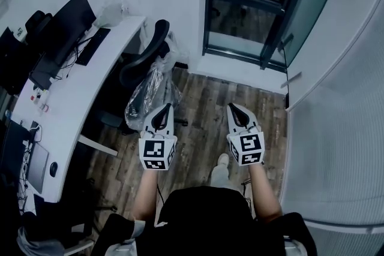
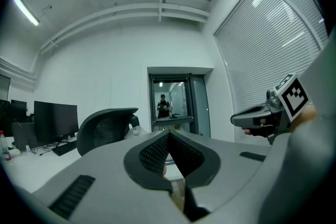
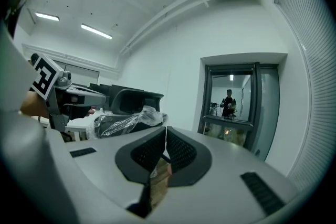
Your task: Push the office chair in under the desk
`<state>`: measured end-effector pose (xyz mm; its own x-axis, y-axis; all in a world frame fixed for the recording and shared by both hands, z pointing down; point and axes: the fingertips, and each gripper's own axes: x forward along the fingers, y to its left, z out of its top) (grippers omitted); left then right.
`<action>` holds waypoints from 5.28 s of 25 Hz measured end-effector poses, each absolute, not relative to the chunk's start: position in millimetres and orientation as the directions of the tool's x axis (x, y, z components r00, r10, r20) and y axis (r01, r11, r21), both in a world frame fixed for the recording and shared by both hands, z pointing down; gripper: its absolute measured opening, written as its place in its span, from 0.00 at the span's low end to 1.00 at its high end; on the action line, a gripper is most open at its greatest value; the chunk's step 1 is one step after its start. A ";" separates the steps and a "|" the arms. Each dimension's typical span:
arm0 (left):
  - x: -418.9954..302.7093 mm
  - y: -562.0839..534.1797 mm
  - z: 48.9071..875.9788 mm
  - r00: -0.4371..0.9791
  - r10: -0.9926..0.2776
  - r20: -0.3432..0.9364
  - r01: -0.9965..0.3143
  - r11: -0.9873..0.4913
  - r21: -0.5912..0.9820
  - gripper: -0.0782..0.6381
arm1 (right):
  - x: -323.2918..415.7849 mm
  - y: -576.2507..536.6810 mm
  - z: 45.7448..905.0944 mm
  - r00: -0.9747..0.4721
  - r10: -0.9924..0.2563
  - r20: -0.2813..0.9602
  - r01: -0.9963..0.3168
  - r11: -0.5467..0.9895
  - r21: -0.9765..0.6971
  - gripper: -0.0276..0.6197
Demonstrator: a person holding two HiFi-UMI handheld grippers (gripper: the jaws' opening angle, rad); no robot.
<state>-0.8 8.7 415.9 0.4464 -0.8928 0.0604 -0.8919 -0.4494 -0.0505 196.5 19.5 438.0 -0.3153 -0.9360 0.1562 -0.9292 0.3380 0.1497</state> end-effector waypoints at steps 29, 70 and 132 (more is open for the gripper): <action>155.9 -195.5 412.3 0.340 -0.937 0.076 -0.938 -0.343 -0.044 0.13 | 334.4 -207.9 440.9 -0.460 -0.872 0.167 -0.868 0.481 0.123 0.08; -2.3 -181.9 464.2 -0.133 -0.977 0.169 -0.986 0.112 -0.126 0.13 | 143.7 -300.1 482.4 -0.818 -0.529 0.225 -0.494 0.847 0.195 0.08; -116.4 -264.2 539.1 -0.142 -0.828 0.542 -0.848 -0.181 -0.498 0.64 | -77.2 -368.0 547.5 -0.828 -0.194 0.527 0.209 0.764 0.611 0.44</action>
